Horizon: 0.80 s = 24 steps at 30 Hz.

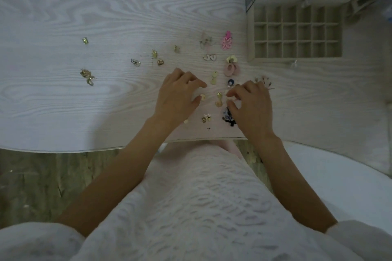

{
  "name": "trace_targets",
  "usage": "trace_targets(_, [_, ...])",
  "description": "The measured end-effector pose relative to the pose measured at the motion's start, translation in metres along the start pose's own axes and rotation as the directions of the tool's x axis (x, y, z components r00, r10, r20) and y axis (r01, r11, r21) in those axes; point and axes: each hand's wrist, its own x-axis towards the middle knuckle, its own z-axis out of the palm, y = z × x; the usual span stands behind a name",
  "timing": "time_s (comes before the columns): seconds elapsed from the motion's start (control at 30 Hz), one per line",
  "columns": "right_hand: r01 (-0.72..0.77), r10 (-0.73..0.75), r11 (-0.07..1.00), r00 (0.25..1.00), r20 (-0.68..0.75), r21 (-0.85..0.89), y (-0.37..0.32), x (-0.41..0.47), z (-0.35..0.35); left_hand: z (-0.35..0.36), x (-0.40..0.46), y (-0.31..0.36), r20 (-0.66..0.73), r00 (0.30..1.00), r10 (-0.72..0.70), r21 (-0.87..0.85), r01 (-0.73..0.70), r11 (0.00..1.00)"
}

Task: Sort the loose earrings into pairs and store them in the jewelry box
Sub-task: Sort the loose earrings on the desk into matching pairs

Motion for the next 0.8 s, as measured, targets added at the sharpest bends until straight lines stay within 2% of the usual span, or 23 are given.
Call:
trace_targets(0.23, [-0.089,0.092,0.989,0.995,0.022,-0.12,-0.011,-0.006,0.016,0.008,0.006,0.004,-0.01,1.0,-0.003,0.125,0.004,0.992])
trace_targets(0.43, [-0.077,0.086,0.978,0.995,0.041,-0.193,-0.017,-0.006,0.025,0.01,0.01,0.004,0.006,1.0,0.001,0.141,-0.002,0.99])
trace_targets(0.67, [-0.01,0.011,0.993,1.0,0.004,-0.118,-0.027,0.004,0.035,0.009,0.005,0.0,-0.001,1.0,0.007,0.139,-0.007,0.99])
trace_targets(0.8, [-0.014,0.015,1.0,0.999,-0.037,0.026,-0.03,0.007,0.035,0.007,0.002,-0.003,-0.028,1.0,0.004,0.132,0.0,0.991])
